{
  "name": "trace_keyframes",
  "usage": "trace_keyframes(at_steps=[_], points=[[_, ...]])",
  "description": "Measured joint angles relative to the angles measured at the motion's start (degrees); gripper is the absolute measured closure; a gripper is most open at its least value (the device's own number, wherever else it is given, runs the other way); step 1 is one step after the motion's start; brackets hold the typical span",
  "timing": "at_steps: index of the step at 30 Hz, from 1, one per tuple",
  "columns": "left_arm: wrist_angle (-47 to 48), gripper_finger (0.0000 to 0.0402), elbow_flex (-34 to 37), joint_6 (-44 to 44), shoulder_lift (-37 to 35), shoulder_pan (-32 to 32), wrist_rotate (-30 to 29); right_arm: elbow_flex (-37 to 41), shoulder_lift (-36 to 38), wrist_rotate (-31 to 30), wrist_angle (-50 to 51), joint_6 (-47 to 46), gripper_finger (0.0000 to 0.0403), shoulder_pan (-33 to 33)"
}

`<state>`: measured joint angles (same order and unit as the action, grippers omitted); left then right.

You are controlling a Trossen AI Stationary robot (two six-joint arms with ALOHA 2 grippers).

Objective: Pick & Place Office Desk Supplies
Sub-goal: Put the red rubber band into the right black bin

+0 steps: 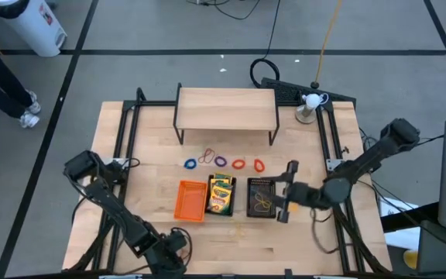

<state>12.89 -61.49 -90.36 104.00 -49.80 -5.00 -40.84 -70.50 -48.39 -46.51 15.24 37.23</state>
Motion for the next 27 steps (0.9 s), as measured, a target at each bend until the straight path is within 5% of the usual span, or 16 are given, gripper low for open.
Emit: trace_keyframes(at_steps=[27], points=[[2.9,0.0199,0.0,-4.3,1.5,5.2,8.1,0.0,4.1,-4.4,9.1,0.5,0.0248,2.6]])
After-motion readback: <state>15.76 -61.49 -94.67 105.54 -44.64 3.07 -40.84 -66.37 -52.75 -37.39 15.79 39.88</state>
